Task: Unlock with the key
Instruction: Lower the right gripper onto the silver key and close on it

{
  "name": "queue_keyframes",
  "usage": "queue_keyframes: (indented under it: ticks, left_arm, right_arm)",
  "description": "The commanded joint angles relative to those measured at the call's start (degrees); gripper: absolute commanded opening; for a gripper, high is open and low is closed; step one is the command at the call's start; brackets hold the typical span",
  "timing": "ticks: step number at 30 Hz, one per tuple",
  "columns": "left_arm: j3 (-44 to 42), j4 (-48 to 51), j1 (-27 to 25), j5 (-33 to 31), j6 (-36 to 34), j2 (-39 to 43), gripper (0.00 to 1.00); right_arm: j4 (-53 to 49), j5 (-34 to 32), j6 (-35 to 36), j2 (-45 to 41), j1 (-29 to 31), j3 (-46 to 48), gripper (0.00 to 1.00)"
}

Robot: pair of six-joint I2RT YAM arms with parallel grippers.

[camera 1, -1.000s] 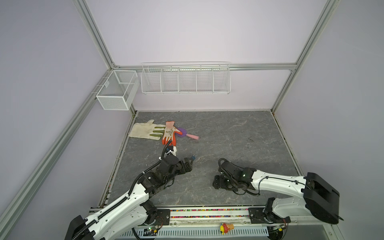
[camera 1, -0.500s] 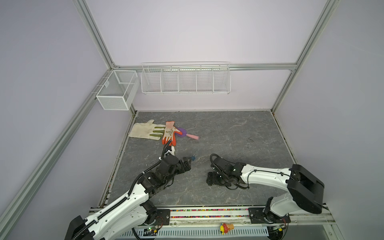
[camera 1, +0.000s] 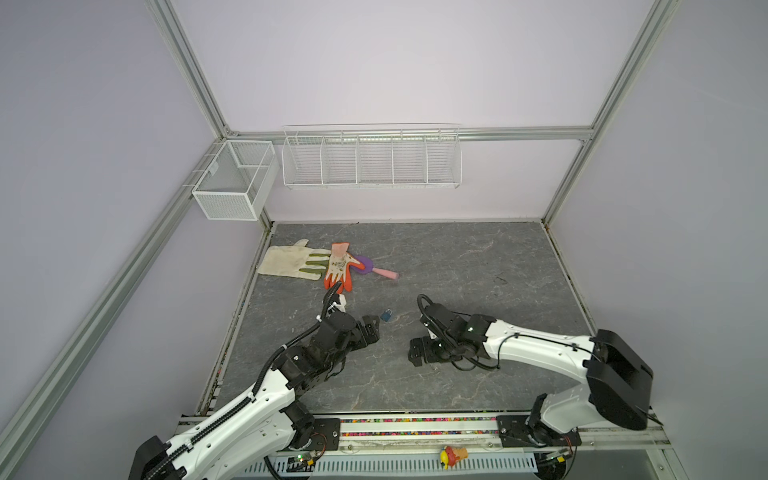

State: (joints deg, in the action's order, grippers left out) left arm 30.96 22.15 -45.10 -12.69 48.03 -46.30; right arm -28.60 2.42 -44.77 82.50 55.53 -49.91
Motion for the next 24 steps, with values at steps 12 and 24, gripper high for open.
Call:
queue_keyframes:
  ticks: [12,24]
  left_arm:
    - [1.3,-5.0,-6.0,-0.2,4.7,-5.0,0.99]
    - [0.7,-4.9,-6.2,-0.9,4.9,-5.1,0.99]
  right_arm:
    - [-3.9,1.9,-0.7,-0.2,1.1,5.7,0.54]
    - [-2.4,1.0,-0.2,5.2,1.6,4.4,0.35]
